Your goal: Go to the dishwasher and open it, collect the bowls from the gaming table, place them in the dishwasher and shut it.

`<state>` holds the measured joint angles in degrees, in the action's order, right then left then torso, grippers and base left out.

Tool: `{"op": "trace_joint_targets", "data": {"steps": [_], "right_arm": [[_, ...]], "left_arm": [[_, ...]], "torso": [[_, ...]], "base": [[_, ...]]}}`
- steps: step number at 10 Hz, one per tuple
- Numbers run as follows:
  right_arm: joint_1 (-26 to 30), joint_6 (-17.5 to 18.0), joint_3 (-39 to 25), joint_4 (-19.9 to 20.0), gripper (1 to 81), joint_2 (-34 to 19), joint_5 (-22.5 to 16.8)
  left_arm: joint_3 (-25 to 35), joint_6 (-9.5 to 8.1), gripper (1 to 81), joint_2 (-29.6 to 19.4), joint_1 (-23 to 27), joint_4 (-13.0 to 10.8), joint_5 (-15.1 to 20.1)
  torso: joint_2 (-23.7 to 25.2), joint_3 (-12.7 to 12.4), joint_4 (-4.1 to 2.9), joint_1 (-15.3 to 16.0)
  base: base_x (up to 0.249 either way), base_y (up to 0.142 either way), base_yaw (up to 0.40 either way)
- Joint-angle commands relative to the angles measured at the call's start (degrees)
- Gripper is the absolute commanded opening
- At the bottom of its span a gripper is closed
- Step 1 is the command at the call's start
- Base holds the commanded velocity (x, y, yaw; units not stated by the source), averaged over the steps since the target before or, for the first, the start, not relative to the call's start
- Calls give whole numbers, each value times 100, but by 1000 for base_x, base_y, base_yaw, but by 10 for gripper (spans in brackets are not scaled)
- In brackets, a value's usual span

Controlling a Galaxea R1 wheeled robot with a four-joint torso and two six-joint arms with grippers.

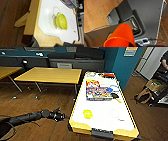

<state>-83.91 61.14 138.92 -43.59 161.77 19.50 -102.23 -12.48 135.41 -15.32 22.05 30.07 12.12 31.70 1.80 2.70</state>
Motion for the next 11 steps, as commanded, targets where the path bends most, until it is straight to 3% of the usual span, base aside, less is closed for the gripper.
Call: {"op": "trace_joint_targets", "data": {"steps": [1, 2, 4, 6, 11], "right_arm": [[80, 30, -24, -123, 10, -81, -193], [123, 30, -33, -131, 10, -46, -262], [159, 21, -24, -132, 10, 33, -395], [159, 21, 2, -132, 10, 33, -395], [159, 30, 37, -123, 10, 42, -395]], "left_arm": [[-78, -211, 811, 136, 860, 80, 262], [-78, -525, 811, 188, 860, 80, -7], [-8, -870, 811, 180, 860, 54, -801], [27, -887, 811, 241, 842, 45, -1030], [-780, -887, 811, 1101, 860, -34, -960]], "torso": [[0, 0, 0, 0], [0, 2, 0, 0], [0, 2, 0, 0], [0, 2, 0, 0], [0, 2, 0, 2]], "base": [[0, 0, 0], [0, 0, 0], [0, 0, 0], [0, 0, 0], [0, 0, 0]]}}
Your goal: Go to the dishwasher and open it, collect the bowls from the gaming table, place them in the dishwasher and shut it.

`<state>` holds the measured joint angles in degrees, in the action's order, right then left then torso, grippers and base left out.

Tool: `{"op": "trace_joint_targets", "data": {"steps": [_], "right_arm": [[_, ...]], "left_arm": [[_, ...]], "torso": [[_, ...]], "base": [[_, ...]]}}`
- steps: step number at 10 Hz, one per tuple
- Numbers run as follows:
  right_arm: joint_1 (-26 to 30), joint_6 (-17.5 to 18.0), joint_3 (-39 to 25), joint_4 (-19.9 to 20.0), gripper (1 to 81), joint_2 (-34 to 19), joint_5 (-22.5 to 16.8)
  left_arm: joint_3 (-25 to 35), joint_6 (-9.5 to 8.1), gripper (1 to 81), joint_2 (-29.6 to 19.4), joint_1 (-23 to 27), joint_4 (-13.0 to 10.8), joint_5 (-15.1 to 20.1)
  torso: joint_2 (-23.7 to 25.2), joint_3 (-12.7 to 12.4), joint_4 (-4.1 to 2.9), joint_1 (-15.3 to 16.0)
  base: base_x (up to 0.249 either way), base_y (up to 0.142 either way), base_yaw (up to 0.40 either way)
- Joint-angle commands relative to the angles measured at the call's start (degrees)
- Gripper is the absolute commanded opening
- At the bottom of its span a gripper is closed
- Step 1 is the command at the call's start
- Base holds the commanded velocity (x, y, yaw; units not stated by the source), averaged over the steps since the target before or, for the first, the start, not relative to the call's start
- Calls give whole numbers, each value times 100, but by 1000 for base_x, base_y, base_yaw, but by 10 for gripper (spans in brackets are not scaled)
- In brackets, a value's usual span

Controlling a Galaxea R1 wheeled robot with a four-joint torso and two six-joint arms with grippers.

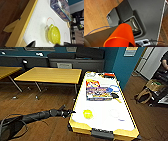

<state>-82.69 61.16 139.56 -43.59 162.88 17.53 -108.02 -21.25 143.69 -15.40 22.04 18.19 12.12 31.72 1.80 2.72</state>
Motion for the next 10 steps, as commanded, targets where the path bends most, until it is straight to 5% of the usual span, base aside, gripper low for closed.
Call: {"op": "trace_joint_targets", "data": {"steps": [1, 8, 10], "right_arm": [[37, 28, -26, -123, 10, -69, -197], [28, 36, 53, -123, 10, -7, -189], [37, 36, 62, -123, 10, 19, -189]], "left_arm": [[-343, -11, 811, 424, 849, -68, 282], [-1160, -20, 811, 1321, 770, -262, 607], [-1555, -265, 811, 1522, 770, -279, 1115]], "torso": [[0, 0, 0, 0], [0, 0, 0, 0], [0, 0, 0, 0]], "base": [[0, 0, 0], [0, 0, 0], [0, 0, 0]]}}
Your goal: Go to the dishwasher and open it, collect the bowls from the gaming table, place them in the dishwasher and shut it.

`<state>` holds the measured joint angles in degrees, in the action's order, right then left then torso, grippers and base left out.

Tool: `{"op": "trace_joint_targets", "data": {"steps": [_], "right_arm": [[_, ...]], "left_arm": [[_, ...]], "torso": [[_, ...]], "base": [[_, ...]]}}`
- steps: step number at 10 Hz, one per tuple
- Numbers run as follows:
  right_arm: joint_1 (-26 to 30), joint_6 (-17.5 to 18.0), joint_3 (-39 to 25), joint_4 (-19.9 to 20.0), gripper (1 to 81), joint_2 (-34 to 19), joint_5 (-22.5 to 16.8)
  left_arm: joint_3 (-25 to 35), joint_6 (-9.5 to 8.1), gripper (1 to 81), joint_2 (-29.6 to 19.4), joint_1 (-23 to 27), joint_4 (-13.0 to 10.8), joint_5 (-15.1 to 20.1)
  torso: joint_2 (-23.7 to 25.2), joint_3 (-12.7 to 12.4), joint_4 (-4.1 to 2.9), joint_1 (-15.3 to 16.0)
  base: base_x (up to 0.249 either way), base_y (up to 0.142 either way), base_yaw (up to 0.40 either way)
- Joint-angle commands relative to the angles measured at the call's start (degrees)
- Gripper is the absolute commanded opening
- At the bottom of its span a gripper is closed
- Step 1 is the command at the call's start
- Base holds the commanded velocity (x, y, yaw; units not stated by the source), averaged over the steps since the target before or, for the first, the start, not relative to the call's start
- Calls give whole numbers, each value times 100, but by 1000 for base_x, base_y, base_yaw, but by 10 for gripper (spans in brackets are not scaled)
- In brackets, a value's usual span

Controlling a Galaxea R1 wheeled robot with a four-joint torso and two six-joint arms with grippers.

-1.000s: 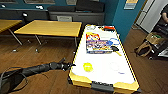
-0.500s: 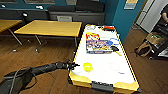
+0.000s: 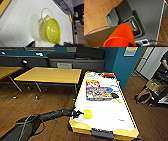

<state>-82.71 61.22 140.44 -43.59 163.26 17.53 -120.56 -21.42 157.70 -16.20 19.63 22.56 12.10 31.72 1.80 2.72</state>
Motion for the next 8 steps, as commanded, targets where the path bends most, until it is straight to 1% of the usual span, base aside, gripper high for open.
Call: {"op": "trace_joint_targets", "data": {"steps": [1, 5, 6, 7, 8], "right_arm": [[57, 21, -26, -132, 10, -1, -197], [66, -5, -26, -132, 10, 17, -197], [92, -5, -26, -132, 10, 17, -197], [101, -14, -26, -132, 10, 34, -206], [101, -14, -26, -132, 10, 52, -206]], "left_arm": [[-398, -293, 811, 148, 842, -38, 837], [-433, -293, 811, 113, 728, -117, 811], [-476, -423, 811, 113, 710, -108, 802], [-590, -782, 811, 166, 710, -117, 802], [-661, -873, 811, 253, 736, -135, 793]], "torso": [[0, 0, 0, 0], [0, 0, 0, 0], [0, 0, 0, 0], [0, 0, 0, 0], [0, 0, 0, 0]], "base": [[0, 0, 0], [0, 0, 0], [0, 0, 0], [0, 0, 0], [0, 0, 0]]}}
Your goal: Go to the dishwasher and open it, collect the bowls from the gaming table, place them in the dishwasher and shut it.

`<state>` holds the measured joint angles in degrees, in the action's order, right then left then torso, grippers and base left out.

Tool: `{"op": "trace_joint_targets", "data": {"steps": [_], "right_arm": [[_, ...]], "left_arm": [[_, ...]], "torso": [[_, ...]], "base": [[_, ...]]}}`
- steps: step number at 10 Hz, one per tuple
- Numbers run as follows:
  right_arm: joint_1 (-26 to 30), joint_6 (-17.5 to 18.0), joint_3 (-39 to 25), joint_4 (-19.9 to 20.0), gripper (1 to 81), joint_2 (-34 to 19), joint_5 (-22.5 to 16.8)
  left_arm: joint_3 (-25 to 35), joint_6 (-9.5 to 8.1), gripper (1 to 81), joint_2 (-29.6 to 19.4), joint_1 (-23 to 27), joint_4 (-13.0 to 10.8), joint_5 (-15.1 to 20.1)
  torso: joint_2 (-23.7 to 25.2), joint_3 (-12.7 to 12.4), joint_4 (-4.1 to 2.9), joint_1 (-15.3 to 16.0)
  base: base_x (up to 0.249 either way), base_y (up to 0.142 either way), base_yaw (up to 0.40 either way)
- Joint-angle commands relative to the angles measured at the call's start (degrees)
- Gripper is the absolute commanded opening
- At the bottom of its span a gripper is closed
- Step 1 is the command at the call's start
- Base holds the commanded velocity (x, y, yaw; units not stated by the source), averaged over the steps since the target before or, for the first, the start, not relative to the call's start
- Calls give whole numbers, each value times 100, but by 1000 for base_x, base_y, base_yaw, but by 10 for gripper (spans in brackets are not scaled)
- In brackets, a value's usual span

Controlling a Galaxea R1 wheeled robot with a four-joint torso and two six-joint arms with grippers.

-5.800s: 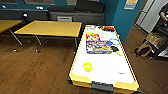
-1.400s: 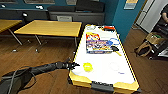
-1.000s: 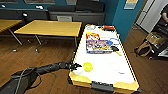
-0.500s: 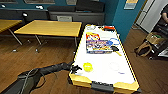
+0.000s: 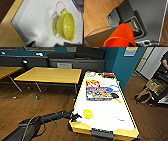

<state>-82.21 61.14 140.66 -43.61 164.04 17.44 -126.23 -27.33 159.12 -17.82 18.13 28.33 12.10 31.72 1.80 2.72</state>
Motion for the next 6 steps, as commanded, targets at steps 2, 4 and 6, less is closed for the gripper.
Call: {"op": "trace_joint_targets", "data": {"steps": [2, 4, 6], "right_arm": [[51, -5, -39, -139, 10, -44, -198], [51, -5, -30, -139, 10, -35, -198], [51, -5, -30, -139, 10, -35, -198]], "left_arm": [[-279, -378, 811, 287, 977, 24, 217], [-288, -510, 811, 348, 1074, 24, 155], [-323, -510, 811, 410, 1153, 24, 146]], "torso": [[0, 0, 0, 0], [0, 0, 0, 0], [0, 0, 0, 0]], "base": [[0, 0, 0], [0, 0, 0], [0, 0, 0]]}}
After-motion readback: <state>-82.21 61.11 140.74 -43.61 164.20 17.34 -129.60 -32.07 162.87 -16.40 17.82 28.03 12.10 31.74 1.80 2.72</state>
